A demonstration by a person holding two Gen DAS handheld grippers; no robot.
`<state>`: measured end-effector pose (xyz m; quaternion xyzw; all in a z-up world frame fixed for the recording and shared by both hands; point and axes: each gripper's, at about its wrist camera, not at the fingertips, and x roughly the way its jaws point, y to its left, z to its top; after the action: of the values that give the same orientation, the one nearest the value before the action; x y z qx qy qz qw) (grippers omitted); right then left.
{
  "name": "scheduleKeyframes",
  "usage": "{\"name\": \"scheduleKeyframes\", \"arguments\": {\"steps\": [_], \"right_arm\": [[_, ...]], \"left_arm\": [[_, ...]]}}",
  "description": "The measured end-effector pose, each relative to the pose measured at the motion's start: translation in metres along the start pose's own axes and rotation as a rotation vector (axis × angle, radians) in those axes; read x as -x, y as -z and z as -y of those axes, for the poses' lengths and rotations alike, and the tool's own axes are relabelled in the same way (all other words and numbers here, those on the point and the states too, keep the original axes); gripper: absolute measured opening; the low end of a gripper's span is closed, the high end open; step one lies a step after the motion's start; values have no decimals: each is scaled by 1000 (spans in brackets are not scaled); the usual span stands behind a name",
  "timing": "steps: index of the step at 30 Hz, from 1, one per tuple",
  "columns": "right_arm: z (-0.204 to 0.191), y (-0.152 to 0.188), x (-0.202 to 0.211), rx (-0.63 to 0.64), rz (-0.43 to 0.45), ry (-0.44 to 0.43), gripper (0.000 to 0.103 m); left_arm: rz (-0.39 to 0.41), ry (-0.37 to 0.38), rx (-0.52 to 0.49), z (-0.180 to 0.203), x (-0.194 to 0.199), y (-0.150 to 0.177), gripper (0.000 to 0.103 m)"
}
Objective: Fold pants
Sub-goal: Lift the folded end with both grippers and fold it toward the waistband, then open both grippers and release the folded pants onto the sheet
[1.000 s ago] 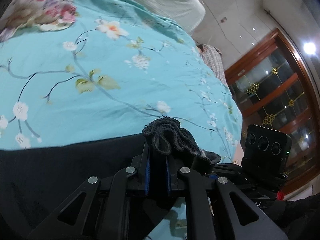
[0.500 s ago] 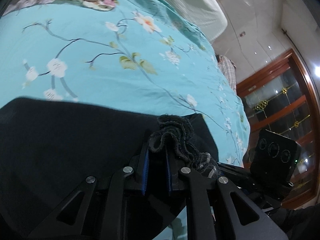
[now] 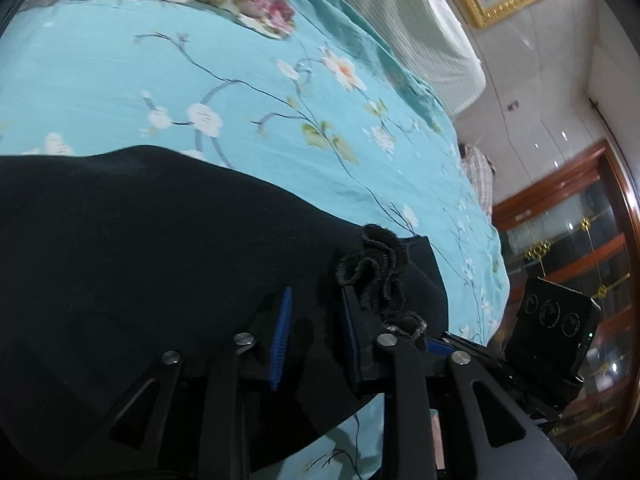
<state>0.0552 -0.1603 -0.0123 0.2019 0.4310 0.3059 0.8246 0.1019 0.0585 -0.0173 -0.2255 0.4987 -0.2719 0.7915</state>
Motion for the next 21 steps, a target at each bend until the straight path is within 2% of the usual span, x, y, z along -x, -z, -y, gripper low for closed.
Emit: {"name": "scheduleKeyframes", "arguments": {"steps": [5,11,17,21], "right_arm": [[-11,-2,0,13,-6,-33,56],[-21,-11,-2,26,-5,-66,56],[-31,-22,-13,37,-20,-107,57],[-44,-30,-24,64,-34,-126,58]], "left_arm": [[62,-26,73,-11,24,10,41],[132,-62,154,-29,55,28,45],[243,-111,256,-50,90,41,54],[290,-150,308,-62,109,53,55]]}}
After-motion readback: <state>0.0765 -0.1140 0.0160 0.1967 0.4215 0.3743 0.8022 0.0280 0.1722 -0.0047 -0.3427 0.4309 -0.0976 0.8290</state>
